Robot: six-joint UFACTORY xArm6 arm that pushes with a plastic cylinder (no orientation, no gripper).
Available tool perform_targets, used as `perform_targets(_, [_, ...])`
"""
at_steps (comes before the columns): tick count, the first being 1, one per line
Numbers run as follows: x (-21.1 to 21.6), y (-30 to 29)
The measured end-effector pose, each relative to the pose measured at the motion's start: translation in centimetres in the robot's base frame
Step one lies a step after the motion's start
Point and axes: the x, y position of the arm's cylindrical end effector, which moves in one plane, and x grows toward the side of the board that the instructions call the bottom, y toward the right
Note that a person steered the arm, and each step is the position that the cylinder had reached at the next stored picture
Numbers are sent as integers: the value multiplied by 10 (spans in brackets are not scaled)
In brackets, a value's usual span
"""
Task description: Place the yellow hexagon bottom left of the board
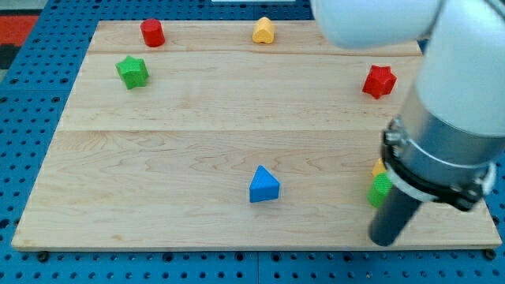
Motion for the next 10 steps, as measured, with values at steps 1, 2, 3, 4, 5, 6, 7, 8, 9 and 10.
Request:
perform_targets(1, [-34, 75])
perform_targets(2, [-94, 83])
perform_targets(3, [-90, 27])
perform_targets(4, [-80, -17])
perform_targets(5, [-86, -34])
perform_targets(6, [-94, -23])
perform_targets(7, [-97, -17])
perform_targets(8, [-112, -17])
perform_targets(9, [-112, -17])
perform_targets(10, [-109, -20])
